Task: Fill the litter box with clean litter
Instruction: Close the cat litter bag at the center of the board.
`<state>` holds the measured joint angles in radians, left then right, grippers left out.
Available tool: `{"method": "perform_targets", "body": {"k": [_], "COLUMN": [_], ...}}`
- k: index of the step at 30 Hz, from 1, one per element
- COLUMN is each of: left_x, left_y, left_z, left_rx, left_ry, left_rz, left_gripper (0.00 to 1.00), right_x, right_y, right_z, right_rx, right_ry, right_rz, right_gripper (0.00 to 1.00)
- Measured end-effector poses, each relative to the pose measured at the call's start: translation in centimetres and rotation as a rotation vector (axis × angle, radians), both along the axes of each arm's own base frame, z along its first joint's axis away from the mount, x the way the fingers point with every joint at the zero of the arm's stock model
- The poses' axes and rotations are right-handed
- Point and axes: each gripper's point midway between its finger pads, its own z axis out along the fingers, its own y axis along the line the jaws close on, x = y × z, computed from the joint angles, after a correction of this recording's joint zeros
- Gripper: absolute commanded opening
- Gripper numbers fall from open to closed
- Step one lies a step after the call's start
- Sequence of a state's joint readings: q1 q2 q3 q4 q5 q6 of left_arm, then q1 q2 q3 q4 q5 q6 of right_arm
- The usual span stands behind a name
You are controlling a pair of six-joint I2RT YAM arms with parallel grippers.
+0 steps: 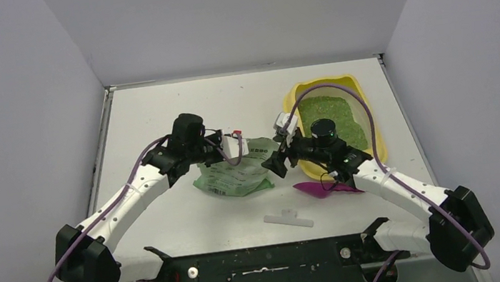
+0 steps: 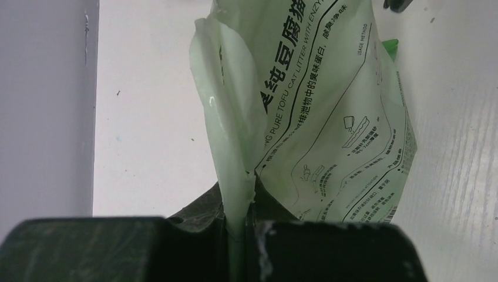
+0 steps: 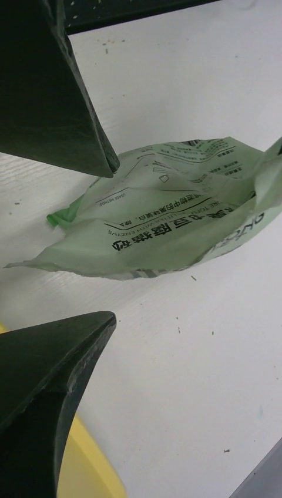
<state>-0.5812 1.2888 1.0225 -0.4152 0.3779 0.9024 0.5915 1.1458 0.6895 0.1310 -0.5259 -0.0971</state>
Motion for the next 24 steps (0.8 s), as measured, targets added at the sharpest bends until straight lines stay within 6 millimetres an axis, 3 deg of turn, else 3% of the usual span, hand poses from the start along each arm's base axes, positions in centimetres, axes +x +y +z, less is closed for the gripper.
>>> {"method": "perform_targets", "body": {"k": [1,5,6,7,15,20,22,24], "left_x": [0.0,-0.2,-0.3,-0.3,-1.4,-2.1,-1.9,-1.5], "left_y": [0.0,0.0,0.0,0.1,0.9,1.0,1.0,1.3], "left_z": [0.0,0.1,0.2,0.4,1.1,-0.2,-0.5,-0.8], "left_rx": [0.000,-0.004,-0.005,-0.006,0.024,0.073,0.103,0.136], "left_ry": [0.001,0.003,0.002,-0.002,-0.116,-0.273,-0.347,-0.408], "left_rz": [-0.001,-0.006,-0.007,-0.007,-0.039,-0.058,-0.050,-0.034], "left_gripper": [0.00,0.00,0.00,0.00,0.00,0.00,0.00,0.00], "right_x": [-0.1,0.7,0.8,0.9,0.9,0.6,0.5,0.4], "right_y": [0.2,0.3,0.3,0.3,-0.2,-0.3,-0.3,-0.3], "right_z": [-0.5,-2.7,-3.1,-3.3,-2.0,-2.6,-2.7,-2.7], "right_rx": [-0.014,-0.075,-0.086,-0.093,-0.080,-0.018,0.011,0.038], "right_ry": [-0.011,-0.041,-0.045,-0.055,-0.086,0.030,0.082,0.126], "right_rz": [0.024,0.048,0.048,0.048,-0.025,-0.105,-0.128,-0.151], "right_gripper": [0.73,0.12,0.03,0.00,0.00,0.05,0.15,0.40]}}
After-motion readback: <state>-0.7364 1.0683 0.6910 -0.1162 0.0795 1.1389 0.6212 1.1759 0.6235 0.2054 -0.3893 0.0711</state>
